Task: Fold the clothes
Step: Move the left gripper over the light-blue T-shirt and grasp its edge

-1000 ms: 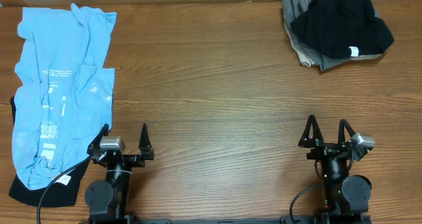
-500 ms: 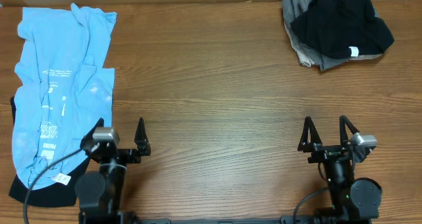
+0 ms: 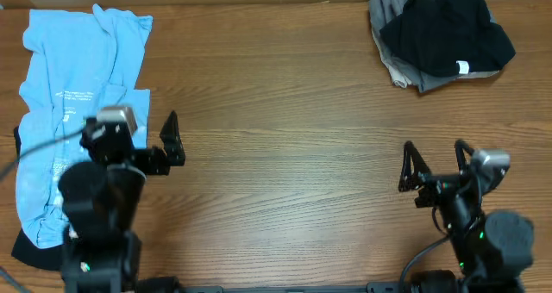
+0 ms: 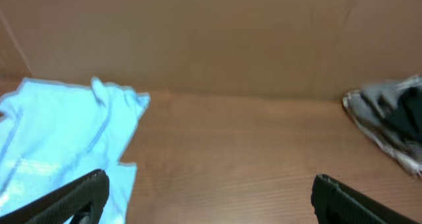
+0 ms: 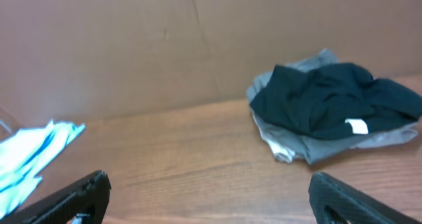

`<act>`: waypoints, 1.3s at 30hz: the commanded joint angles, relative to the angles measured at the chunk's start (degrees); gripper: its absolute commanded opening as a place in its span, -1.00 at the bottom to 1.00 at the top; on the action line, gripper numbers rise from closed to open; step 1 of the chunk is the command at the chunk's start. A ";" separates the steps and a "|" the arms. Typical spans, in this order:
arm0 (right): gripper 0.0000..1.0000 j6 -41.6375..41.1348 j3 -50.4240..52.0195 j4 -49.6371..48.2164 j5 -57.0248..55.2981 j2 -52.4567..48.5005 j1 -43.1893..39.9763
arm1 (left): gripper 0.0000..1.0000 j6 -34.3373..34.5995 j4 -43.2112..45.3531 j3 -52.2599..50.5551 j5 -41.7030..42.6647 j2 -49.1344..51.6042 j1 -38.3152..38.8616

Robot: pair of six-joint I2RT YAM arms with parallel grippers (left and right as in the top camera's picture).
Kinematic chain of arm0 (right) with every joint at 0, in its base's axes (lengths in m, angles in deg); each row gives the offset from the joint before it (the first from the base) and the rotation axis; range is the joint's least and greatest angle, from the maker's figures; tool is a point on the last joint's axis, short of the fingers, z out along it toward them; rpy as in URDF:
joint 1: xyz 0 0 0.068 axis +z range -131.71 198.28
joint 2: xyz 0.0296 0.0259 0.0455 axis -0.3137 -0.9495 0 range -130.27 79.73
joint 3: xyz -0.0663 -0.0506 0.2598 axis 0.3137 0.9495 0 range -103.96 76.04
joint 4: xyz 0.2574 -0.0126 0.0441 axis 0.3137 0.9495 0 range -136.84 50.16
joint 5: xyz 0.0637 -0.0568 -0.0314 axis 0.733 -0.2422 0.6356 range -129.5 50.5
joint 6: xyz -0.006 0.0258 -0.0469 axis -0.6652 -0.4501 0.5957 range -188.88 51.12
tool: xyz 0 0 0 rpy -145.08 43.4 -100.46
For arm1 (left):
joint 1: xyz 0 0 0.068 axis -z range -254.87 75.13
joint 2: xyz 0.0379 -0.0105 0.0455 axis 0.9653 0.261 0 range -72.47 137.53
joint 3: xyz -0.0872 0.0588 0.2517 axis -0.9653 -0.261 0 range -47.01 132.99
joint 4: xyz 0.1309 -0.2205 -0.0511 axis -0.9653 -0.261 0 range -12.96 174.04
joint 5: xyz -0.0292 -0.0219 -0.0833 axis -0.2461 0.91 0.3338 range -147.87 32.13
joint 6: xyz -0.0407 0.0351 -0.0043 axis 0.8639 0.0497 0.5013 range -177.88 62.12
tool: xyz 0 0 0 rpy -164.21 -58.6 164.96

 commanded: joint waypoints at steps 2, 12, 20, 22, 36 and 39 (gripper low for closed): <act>1.00 1.62 -9.88 4.31 3.91 -10.75 0.42 | 1.00 0.79 -9.84 12.35 2.27 9.64 -0.59; 1.00 1.57 -25.62 14.08 8.02 -37.38 0.42 | 1.00 -10.62 -26.03 28.70 1.33 32.28 -0.59; 1.00 1.57 -25.66 13.73 10.78 -49.96 0.42 | 1.00 -14.51 -24.98 28.70 1.29 44.52 -0.59; 1.00 1.57 -25.64 13.73 12.55 -51.60 0.42 | 1.00 -17.55 -24.98 28.70 0.37 46.90 -0.61; 1.00 1.57 -25.57 13.70 12.57 -54.84 0.42 | 0.75 -11.17 -25.73 28.70 -17.07 60.00 -3.80; 0.99 1.57 -25.57 13.70 12.57 -54.84 0.42 | 0.72 -10.03 -25.75 28.70 -17.05 62.03 -5.16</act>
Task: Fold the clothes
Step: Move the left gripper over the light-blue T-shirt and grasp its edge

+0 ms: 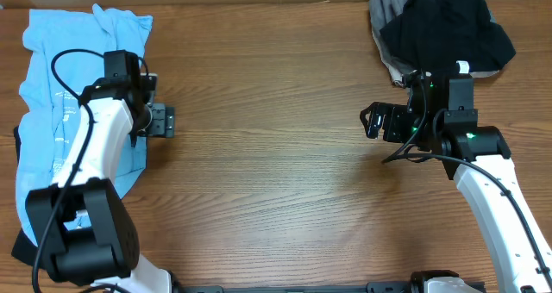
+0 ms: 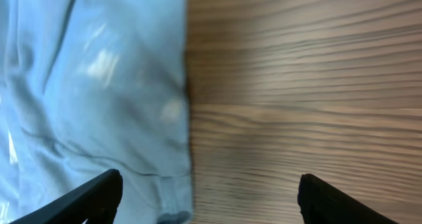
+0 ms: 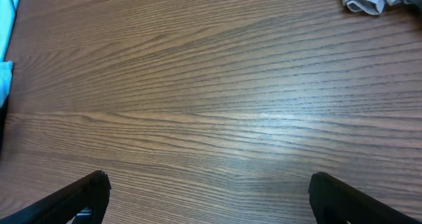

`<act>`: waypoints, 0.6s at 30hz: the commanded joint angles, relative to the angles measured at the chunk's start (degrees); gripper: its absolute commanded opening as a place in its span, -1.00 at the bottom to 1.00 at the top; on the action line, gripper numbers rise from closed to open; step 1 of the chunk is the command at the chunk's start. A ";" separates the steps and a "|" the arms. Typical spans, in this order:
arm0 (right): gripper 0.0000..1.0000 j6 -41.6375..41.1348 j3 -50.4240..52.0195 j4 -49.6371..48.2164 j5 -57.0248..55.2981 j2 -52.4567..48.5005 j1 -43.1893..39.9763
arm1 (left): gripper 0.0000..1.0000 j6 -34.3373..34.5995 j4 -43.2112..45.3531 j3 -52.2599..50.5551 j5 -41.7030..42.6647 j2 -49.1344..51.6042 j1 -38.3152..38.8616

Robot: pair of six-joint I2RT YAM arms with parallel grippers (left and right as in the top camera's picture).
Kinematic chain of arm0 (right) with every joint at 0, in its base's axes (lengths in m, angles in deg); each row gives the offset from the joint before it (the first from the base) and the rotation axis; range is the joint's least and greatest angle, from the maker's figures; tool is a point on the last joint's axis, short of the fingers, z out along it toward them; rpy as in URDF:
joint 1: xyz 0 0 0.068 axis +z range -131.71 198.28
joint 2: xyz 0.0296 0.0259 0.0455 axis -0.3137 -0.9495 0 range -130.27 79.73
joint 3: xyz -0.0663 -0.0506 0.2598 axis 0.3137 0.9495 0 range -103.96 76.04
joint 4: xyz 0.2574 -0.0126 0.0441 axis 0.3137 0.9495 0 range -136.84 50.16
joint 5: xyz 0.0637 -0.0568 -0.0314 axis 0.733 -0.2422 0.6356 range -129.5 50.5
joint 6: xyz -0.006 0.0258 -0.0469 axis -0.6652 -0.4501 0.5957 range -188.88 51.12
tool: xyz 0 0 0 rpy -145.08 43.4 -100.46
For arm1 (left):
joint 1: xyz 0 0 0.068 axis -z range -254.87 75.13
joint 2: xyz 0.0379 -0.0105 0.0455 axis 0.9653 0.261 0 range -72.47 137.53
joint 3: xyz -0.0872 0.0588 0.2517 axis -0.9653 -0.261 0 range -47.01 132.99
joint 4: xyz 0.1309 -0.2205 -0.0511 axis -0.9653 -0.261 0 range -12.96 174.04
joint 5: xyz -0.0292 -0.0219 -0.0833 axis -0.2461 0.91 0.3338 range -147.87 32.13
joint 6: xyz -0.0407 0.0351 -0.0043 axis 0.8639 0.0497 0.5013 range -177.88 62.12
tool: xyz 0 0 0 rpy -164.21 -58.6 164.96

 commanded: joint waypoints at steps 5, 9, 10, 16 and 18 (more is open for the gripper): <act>0.91 0.42 -1.44 -0.22 0.61 -0.11 0.42 | 0.61 2.89 -0.20 1.09 -2.49 4.28 -2.93; 0.80 0.42 -1.44 -0.31 0.61 -0.11 0.42 | 0.40 0.37 -0.87 1.05 -3.87 5.99 -3.32; 0.79 0.42 -1.42 -0.31 0.61 -0.11 0.42 | 0.40 0.04 -0.87 1.05 -5.01 6.54 -3.32; 0.75 0.42 -1.33 -0.33 0.61 -0.11 0.42 | 0.31 0.04 -0.61 1.01 -6.45 9.09 -3.32; 0.74 0.42 -1.29 -0.31 0.61 -0.11 0.42 | 0.23 0.04 -0.63 1.01 -6.88 10.19 -3.32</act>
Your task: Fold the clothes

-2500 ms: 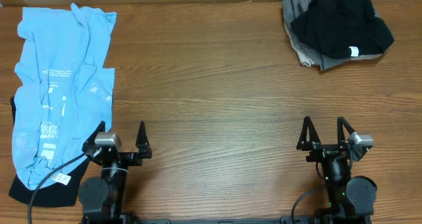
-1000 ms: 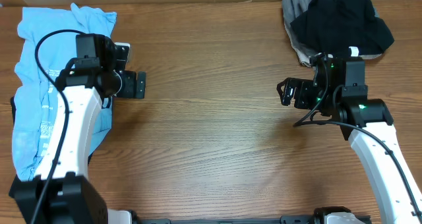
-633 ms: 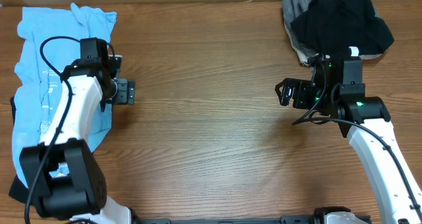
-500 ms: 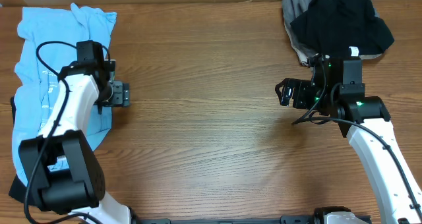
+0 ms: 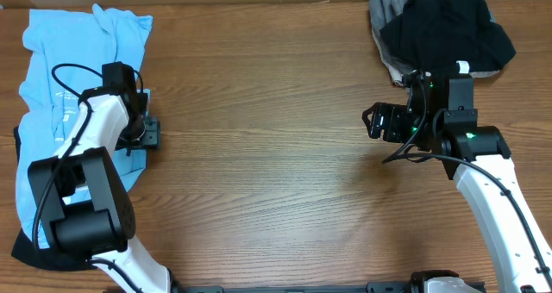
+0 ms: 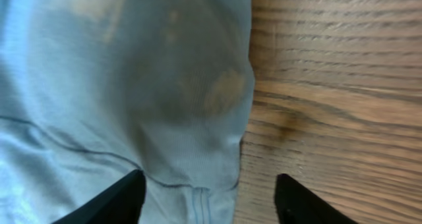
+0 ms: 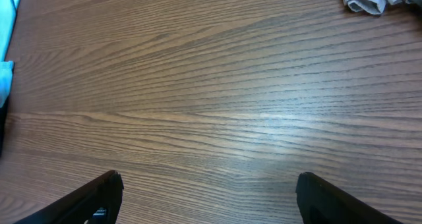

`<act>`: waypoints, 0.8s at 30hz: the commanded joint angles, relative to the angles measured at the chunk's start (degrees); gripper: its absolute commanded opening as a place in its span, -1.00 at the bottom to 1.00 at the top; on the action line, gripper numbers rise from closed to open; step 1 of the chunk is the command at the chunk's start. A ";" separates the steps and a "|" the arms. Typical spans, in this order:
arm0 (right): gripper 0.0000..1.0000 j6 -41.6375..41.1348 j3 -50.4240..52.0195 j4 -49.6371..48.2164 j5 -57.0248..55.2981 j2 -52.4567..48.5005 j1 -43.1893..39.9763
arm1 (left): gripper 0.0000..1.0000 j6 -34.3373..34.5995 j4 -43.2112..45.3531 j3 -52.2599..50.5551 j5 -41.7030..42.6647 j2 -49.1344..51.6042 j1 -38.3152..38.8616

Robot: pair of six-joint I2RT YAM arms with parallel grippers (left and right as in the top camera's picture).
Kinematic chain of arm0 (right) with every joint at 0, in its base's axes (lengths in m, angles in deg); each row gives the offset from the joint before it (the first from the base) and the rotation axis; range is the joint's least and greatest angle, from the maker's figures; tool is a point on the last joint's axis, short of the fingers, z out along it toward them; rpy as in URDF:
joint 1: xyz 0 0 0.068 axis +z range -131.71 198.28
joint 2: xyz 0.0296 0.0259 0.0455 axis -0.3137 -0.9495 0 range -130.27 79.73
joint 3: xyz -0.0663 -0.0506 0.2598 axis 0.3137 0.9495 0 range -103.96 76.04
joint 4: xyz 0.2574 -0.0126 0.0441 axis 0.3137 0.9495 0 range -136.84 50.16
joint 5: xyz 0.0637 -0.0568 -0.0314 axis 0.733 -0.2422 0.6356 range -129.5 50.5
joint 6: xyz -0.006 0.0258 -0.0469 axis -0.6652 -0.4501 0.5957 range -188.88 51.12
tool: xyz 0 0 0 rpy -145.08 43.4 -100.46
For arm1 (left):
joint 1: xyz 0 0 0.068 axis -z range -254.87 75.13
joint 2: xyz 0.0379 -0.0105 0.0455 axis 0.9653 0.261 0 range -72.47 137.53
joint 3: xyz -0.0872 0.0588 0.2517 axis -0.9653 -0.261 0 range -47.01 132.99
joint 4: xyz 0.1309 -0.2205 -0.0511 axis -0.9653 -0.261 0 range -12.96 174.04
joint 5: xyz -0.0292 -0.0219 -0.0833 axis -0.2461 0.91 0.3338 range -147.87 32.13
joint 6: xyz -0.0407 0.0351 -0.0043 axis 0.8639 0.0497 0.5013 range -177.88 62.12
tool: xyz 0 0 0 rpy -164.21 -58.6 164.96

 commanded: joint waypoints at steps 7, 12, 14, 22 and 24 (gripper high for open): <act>0.69 0.39 -1.29 -0.31 0.39 -0.07 0.42 | -0.41 -0.57 -0.02 0.96 -2.10 3.93 -0.20; 0.64 0.39 -1.29 -0.37 -0.13 -0.07 0.42 | -0.92 0.61 -2.21 2.43 -1.77 3.91 0.09; 0.62 0.39 -1.29 -0.74 -0.13 -0.07 0.42 | -0.92 0.72 -4.76 4.61 0.24 3.91 0.59; 0.57 0.37 -1.29 -2.27 -0.11 -0.07 0.42 | -0.92 0.72 -17.20 20.48 3.96 3.91 5.92; 0.55 0.37 -1.29 -2.47 -0.11 -0.07 0.42 | -0.92 0.72 -19.56 24.65 5.60 3.91 7.76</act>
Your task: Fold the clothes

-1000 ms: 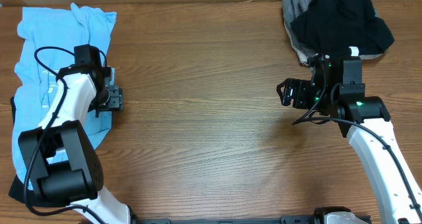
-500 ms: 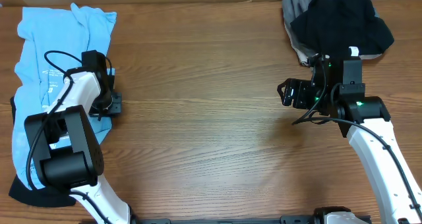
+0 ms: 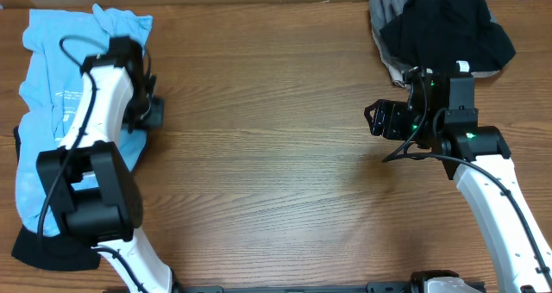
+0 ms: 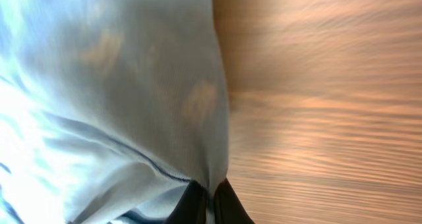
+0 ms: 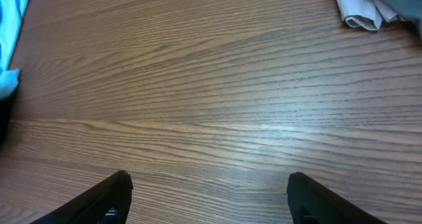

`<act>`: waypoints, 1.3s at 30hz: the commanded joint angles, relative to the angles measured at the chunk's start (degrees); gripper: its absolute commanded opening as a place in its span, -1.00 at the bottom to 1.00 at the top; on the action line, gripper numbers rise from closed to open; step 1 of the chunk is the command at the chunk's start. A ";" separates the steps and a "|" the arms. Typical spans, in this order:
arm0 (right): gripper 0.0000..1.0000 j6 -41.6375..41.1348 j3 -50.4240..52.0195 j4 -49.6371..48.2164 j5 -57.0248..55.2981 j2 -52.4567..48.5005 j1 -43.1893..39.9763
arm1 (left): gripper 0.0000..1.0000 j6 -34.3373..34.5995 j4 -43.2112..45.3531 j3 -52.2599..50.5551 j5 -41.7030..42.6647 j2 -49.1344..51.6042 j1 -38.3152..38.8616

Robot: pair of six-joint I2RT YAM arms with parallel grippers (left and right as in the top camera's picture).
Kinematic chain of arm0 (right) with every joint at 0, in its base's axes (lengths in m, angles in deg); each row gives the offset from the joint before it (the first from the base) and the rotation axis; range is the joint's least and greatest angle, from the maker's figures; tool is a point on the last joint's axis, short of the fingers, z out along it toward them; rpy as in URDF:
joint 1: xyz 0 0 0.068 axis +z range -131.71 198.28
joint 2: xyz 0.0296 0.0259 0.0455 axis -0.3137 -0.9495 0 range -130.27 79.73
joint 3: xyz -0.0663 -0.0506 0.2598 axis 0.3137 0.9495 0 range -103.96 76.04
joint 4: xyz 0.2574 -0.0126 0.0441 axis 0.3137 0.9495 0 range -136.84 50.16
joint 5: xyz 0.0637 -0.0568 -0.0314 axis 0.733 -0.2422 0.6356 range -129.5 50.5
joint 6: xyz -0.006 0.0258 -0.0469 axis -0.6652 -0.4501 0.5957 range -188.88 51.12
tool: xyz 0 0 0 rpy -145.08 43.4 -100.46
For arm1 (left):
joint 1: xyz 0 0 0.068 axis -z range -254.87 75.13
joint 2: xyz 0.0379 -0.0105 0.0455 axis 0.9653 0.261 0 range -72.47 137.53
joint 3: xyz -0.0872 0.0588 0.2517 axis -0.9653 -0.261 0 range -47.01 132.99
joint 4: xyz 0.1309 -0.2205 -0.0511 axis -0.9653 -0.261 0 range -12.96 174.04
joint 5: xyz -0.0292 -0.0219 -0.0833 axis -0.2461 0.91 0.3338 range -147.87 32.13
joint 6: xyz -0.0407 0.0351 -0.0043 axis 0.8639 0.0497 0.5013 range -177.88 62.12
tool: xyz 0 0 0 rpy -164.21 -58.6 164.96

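A light blue shirt [image 3: 69,86] lies spread along the table's left side, and it fills the left half of the left wrist view [image 4: 112,85]. My left gripper [image 3: 153,112] is shut on the shirt's right edge, with the hem pinched between its fingertips [image 4: 211,196]. My right gripper [image 3: 377,121] hovers open over bare wood right of centre, with nothing between its fingers [image 5: 208,197]. A crumpled pile of black and grey clothes [image 3: 440,30] sits at the far right corner. Only its pale grey corner [image 5: 366,6] shows in the right wrist view.
A dark garment [image 3: 34,250] peeks out from under the blue shirt at the near left. A brown cardboard wall runs along the table's far edge. Wooden tabletop [image 3: 276,155] stretches between the two arms.
My left gripper was open astride the blue shirt's right edge. It is now shut on that edge and a little farther up the table. The right arm has barely shifted and stays open.
Both grippers stood open near the table's front edge, facing the back wall. Then the left was at the blue shirt's right edge and the right was out over the wood. The left then straddled the hem, and now it grips it.
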 commanded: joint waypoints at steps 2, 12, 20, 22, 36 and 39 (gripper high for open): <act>0.54 0.39 -1.29 -0.48 0.09 -0.07 0.42 | -0.92 0.57 -3.76 10.69 6.10 0.35 5.11; 0.39 -0.57 -1.29 -0.48 0.11 -0.07 -0.39 | -0.92 0.61 -3.56 20.81 20.00 0.35 14.88; 0.40 -1.53 -1.31 -0.50 2.45 0.11 -4.81 | -0.92 1.79 -3.06 33.20 30.47 0.35 18.36; 0.40 -1.51 -1.31 -0.50 3.78 0.17 -6.12 | -0.92 3.06 -2.08 36.35 33.16 0.35 18.60; 0.43 3.17 -1.29 -4.15 12.35 0.02 -5.25 | -0.92 13.53 11.30 47.23 46.71 0.35 20.52; 0.53 3.17 -1.22 -5.97 12.28 -0.44 -2.49 | -0.92 14.82 14.34 47.82 46.66 0.35 22.21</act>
